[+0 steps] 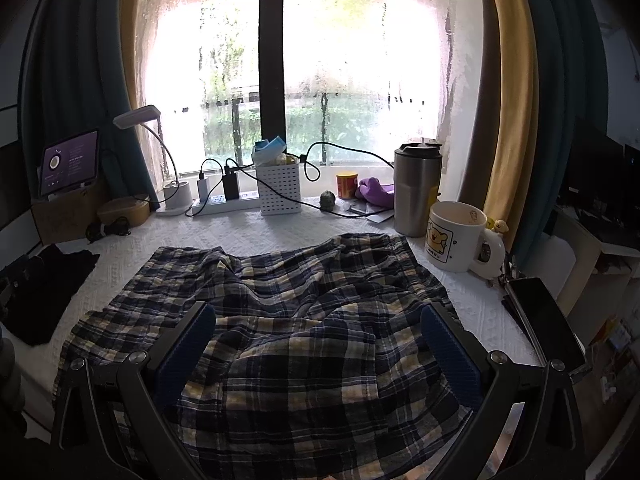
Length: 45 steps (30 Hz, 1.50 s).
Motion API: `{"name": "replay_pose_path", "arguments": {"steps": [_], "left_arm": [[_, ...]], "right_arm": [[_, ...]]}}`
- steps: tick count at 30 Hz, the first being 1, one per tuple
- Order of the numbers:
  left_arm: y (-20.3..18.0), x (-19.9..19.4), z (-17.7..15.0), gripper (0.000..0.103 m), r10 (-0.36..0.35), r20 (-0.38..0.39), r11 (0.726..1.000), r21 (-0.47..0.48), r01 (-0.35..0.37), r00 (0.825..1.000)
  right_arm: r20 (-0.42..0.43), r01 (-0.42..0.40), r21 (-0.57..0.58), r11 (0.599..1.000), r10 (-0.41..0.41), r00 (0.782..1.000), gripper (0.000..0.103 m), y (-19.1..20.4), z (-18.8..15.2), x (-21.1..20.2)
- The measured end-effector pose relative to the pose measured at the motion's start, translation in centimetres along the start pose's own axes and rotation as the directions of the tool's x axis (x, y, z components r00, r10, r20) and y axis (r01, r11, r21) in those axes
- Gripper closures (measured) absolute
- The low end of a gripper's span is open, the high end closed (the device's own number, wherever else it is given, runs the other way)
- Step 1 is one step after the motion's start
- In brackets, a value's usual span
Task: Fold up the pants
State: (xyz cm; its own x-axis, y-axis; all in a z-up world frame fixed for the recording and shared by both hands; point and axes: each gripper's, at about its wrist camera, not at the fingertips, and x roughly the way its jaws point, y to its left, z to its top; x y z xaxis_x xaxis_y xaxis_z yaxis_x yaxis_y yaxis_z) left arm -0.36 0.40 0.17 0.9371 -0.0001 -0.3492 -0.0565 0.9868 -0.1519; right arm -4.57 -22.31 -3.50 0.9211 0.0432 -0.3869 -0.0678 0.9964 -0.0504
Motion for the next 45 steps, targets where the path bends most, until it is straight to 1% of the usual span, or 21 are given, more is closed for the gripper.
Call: {"name": "replay_pose_path", "arguments": {"steps": [28,34,45], "left_arm": [[0.0,-0.22,-0.17,0.002,0.007,-0.007,1.0,-0.002,-0.007,1.0],[-0.01,-0.14,-0.22,0.002,-0.006,-0.017,1.0,0.006,0.006,1.0],[0.01,-0.33,-0.21,0.002,0.008,-0.012,1.0,0.004,-0.008,1.0]], "right_arm": [[0.0,0.001,0.001,1.0,-0.001,1.0,0.0,-0.12,-0.03,-0.08],[0.0,0.002,0.001,1.0,-0.002,1.0,0.0,-0.09,-0.09,-0.08],[-0.004,0.001,0.0,1.0,-0.001,1.0,0.0,-0.11,-0.2,-0.05]]}}
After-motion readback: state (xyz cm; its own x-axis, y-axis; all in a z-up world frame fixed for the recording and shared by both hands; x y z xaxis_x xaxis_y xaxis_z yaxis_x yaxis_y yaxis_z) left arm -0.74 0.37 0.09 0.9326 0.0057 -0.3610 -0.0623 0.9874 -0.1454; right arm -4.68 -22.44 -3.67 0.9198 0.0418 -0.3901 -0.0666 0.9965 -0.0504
